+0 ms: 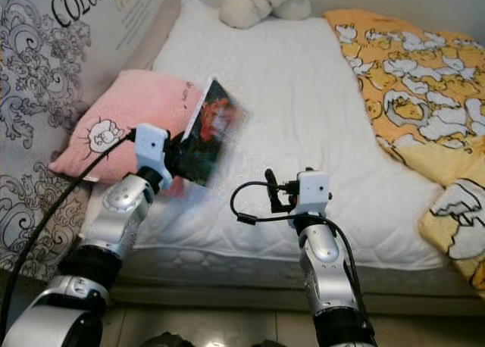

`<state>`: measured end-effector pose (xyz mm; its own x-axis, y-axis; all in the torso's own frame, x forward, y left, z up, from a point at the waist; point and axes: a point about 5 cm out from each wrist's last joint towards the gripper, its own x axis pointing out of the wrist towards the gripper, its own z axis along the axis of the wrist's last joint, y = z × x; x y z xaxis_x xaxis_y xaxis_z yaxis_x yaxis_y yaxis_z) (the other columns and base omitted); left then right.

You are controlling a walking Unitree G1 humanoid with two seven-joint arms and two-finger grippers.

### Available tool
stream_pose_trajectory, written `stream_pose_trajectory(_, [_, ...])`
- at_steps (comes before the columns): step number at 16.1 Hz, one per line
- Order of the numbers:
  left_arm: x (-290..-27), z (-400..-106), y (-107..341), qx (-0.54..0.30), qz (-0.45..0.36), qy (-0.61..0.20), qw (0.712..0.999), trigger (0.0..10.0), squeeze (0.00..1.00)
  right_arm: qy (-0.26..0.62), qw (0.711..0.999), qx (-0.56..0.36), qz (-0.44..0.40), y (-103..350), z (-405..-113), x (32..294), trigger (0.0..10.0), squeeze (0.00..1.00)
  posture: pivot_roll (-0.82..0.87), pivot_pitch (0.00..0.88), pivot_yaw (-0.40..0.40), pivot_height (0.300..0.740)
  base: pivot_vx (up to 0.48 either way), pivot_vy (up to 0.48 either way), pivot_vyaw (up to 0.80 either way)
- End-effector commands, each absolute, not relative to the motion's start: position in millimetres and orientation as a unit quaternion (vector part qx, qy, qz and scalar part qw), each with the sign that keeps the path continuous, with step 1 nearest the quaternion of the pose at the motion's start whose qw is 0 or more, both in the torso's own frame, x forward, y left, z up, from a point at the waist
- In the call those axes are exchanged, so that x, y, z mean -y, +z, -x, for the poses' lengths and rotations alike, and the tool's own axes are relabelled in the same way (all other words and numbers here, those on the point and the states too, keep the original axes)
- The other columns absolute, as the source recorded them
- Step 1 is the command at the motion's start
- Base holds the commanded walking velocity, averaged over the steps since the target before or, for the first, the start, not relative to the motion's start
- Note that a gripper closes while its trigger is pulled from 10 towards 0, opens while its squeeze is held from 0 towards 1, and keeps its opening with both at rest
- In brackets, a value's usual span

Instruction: Clean up the room

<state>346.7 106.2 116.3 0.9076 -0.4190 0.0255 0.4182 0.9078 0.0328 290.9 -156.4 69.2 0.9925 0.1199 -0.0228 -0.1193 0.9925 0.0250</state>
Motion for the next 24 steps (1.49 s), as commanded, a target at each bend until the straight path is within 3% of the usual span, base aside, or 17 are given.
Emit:
stream_pose_trajectory(1, [-95.5,-346.5,127.2,0.042,-0.019,-0.234,0.971,10.0,0.0,0.052,0.999,-0.005,-0.011,72.2,-290.1,161.5,10.0,0.0,0.08,0.0,-0.035,0.728,0.48,0.0,0.0])
stream_pose_trajectory(9, [-90.6,-345.3,126.7,0.041,-0.017,-0.245,0.969,10.0,0.0,0.054,0.998,-0.007,-0.009,71.3,-289.3,162.2,10.0,0.0,0.07,0.0,-0.034,0.728,0.48,0.0,0.0])
stream_pose_trajectory(15, [-60.2,-357.7,128.1,0.005,0.019,-0.269,0.963,10.0,0.0,0.056,0.998,-0.019,0.0,68.5,-274.9,169.5,10.0,0.0,0.04,0.0,-0.057,0.728,0.292,0.0,0.0])
stream_pose_trajectory(17, [-43.7,-367.9,129.4,-0.051,0.1,-0.27,0.956,10.0,0.0,0.068,0.997,-0.037,0.016,66.2,-257.5,173.9,10.0,0.0,-0.05,0.0,-0.087,0.728,0.0,0.0,0.0])
stream_pose_trajectory(19, [-23.8,-363.3,111.6,-0.174,0.294,-0.233,0.911,10.0,0.0,0.079,0.996,-0.049,0.015,69.3,-240.0,169.3,10.0,0.0,-0.14,0.025,-0.11,0.728,0.0,0.0,0.0])
stream_pose_trajectory(20, [-21.0,-354.7,92.7,-0.228,0.33,-0.195,0.895,10.0,0.0,0.093,0.994,-0.051,0.014,71.8,-237.3,159.5,10.0,0.0,-0.18,0.046,-0.113,0.728,0.0,0.0,0.0])
stream_pose_trajectory(22, [-32.9,-336.6,55.5,-0.297,0.323,-0.123,0.89,10.0,0.0,0.1,0.994,-0.048,0.012,77.2,-230.7,150.4,10.0,0.0,-0.24,0.055,-0.098,0.728,0.0,0.0,0.0])
stream_pose_trajectory(24, [-52.1,-336.4,46.8,-0.298,0.207,-0.12,0.924,10.0,0.0,0.089,0.994,-0.061,0.015,77.7,-219.5,158.2,10.0,0.0,-0.24,0.058,-0.09,0.728,0.0,0.0,0.0])
